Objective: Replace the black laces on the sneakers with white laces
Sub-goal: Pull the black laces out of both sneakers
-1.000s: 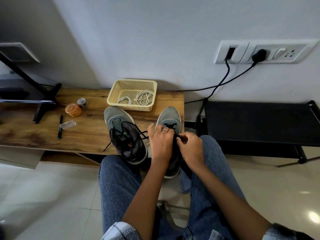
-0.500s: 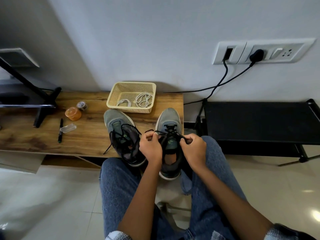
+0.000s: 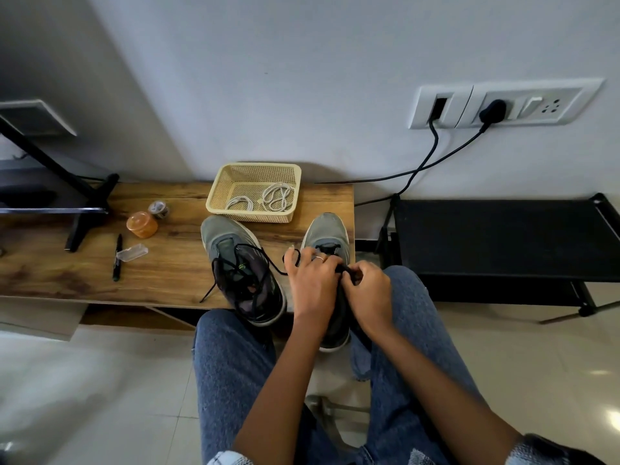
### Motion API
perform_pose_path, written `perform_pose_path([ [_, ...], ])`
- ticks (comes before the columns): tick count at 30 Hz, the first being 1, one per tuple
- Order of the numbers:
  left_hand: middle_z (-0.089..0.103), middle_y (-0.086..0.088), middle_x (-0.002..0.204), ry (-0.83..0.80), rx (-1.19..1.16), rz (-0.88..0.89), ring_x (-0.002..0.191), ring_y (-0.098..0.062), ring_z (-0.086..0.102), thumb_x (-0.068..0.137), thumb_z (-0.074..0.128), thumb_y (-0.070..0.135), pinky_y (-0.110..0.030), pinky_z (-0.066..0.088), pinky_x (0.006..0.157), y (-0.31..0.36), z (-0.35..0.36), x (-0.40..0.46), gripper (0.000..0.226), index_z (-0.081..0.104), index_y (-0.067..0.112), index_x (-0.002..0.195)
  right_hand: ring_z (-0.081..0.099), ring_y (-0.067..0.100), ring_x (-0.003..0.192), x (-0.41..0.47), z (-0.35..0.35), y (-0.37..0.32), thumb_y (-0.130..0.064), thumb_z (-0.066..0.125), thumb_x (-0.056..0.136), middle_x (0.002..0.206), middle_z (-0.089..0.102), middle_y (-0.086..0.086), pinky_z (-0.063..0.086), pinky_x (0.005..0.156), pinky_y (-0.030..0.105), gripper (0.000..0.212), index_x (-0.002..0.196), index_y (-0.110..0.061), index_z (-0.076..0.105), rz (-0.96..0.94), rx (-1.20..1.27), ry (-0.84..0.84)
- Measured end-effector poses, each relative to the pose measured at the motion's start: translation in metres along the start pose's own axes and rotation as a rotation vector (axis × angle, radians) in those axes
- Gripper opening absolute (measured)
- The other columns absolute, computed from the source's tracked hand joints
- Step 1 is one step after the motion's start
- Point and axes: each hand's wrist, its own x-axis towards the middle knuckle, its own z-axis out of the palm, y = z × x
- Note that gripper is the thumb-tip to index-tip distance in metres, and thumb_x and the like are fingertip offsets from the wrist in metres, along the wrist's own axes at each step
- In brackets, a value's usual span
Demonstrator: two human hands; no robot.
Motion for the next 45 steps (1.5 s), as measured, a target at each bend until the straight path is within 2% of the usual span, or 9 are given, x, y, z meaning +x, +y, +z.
perform_pose_path([
  [7, 0.063, 0.006, 0.061, 0.023, 0.052, -0.047, 0.081, -0.020, 0.059, 0.074, 0.078, 0.025, -0.047, 0.018, 0.100, -0.006, 0.002, 0.004, 0.009, 0.070, 0.027, 0.069, 0.057, 0.014, 0.081, 0.001, 0.002, -0.002, -0.017, 0.060, 0.088, 0.089, 0.063, 0.002, 0.040, 0.065, 0.024, 0.010, 0.093, -0.010, 0.066, 0.002, -0.020, 0.007],
  [16, 0.066, 0.008, 0.093, 0.210, -0.192, -0.623, 0.096, -0.015, 0.051, 0.093, 0.056, 0.026, -0.036, 0.018, 0.091, -0.038, -0.019, 0.005, 0.009, 0.065, 0.028, 0.095, 0.056, 0.015, 0.075, 0.002, 0.002, -0.002, -0.015, 0.061, 0.086, 0.083, 0.061, 0.002, 0.037, 0.061, 0.024, 0.006, 0.081, -0.011, 0.063, 0.022, -0.008, 0.045],
  [19, 0.067, 0.009, 0.098, 0.172, -0.162, -0.558, 0.103, -0.016, 0.049, 0.091, 0.056, 0.025, -0.038, 0.016, 0.095, -0.034, -0.017, 0.003, 0.013, 0.066, 0.029, 0.098, 0.056, 0.015, 0.077, 0.002, 0.002, -0.002, -0.014, 0.062, 0.086, 0.083, 0.059, 0.001, 0.035, 0.062, 0.023, 0.006, 0.083, -0.010, 0.064, 0.012, -0.014, 0.049],
  [23, 0.067, 0.010, 0.103, 0.089, -0.093, -0.223, 0.110, -0.019, 0.051, 0.079, 0.064, 0.026, -0.042, 0.016, 0.100, -0.018, -0.007, -0.001, 0.029, 0.065, 0.028, 0.107, 0.053, 0.012, 0.076, 0.002, 0.001, -0.002, -0.015, 0.062, 0.087, 0.088, 0.062, 0.003, 0.035, 0.063, 0.023, 0.009, 0.090, -0.008, 0.066, 0.000, -0.034, 0.040],
  [27, 0.071, 0.008, 0.088, -0.030, -0.037, -0.036, 0.107, -0.021, 0.058, 0.065, 0.080, 0.029, -0.044, 0.017, 0.101, -0.005, 0.004, -0.007, 0.029, 0.070, 0.027, 0.093, 0.052, 0.012, 0.076, 0.002, 0.001, -0.001, -0.015, 0.062, 0.087, 0.089, 0.063, 0.004, 0.036, 0.064, 0.023, 0.008, 0.089, -0.009, 0.065, -0.002, -0.036, 0.032],
  [33, 0.063, 0.007, 0.059, -0.062, 0.084, -0.078, 0.090, -0.018, 0.061, 0.066, 0.080, 0.024, -0.044, 0.020, 0.102, 0.003, 0.006, 0.003, 0.014, 0.068, 0.024, 0.062, 0.050, 0.010, 0.077, 0.002, 0.001, -0.001, -0.016, 0.061, 0.088, 0.092, 0.062, 0.003, 0.036, 0.065, 0.023, 0.009, 0.092, -0.009, 0.065, -0.001, -0.037, 0.014],
  [36, 0.068, 0.004, 0.070, -0.110, 0.022, -0.095, 0.098, -0.019, 0.058, 0.080, 0.068, 0.025, -0.046, 0.024, 0.105, -0.004, 0.009, 0.005, 0.008, 0.071, 0.022, 0.074, 0.052, 0.012, 0.078, 0.003, 0.000, -0.002, -0.017, 0.061, 0.088, 0.093, 0.062, 0.002, 0.039, 0.064, 0.024, 0.010, 0.093, -0.010, 0.065, 0.009, -0.042, 0.011],
  [39, 0.068, 0.007, 0.073, 0.003, 0.026, -0.186, 0.100, -0.019, 0.057, 0.080, 0.070, 0.028, -0.045, 0.015, 0.104, -0.008, 0.001, 0.004, 0.004, 0.071, 0.025, 0.078, 0.058, 0.017, 0.083, 0.004, -0.001, 0.000, -0.015, 0.061, 0.087, 0.092, 0.063, 0.004, 0.040, 0.066, 0.025, 0.009, 0.092, -0.009, 0.065, 0.018, -0.039, 0.017],
  [45, 0.068, 0.002, 0.080, 0.183, -0.087, -0.560, 0.105, -0.019, 0.052, 0.086, 0.065, 0.029, -0.043, 0.015, 0.106, -0.035, -0.025, 0.017, 0.008, 0.070, 0.023, 0.084, 0.056, 0.015, 0.080, 0.004, -0.001, 0.001, -0.015, 0.061, 0.087, 0.088, 0.063, 0.002, 0.037, 0.065, 0.024, 0.007, 0.088, -0.009, 0.065, 0.030, -0.018, 0.029],
])
